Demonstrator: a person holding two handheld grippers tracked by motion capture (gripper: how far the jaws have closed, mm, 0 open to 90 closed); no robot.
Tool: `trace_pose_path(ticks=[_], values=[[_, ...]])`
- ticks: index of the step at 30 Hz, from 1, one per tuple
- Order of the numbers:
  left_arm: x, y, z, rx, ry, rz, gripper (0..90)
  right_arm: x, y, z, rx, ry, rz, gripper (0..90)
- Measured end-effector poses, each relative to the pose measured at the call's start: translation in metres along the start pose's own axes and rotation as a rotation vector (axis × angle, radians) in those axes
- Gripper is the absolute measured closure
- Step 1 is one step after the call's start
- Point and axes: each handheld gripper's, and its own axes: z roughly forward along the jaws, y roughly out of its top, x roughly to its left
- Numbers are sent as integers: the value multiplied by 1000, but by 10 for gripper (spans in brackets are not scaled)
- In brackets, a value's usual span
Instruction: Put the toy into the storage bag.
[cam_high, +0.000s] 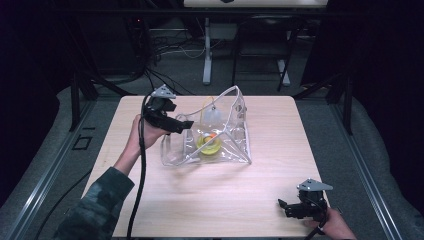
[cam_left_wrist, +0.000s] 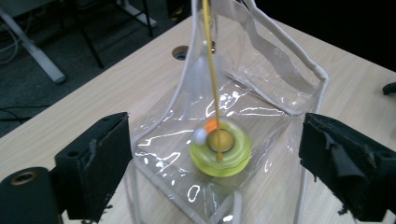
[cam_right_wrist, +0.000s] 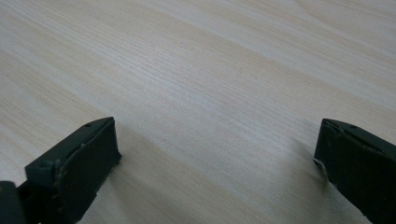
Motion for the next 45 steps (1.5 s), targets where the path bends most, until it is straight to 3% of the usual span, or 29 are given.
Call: trace_pose_path(ticks=[3,10,14,23,30,38,39,45], values=[[6,-6,-13,-12,25,-9,62,0,0,0,3,0,-2,0],[26,-25,-41,-54,83,-70,14,0,0,0,2,0,-2,0],[33,-35,-51,-51,104,-91,0,0,0,0,3,0,-2,0],[53,-79,-66,-20,164,-159,0,0,0,0,2,0,-2,0],[62,-105,-69,1,185,-209,0,0,0,0,0,-1,-4,0],[70,-153,-63,50,222,-292,0,0,0,0,1,0,-1,0],[70,-153,-63,50,222,-292,0,0,0,0,-1,0,-1,0],[76,-188,-52,129,211,-348,0,0,0,0,1,0,1,0]])
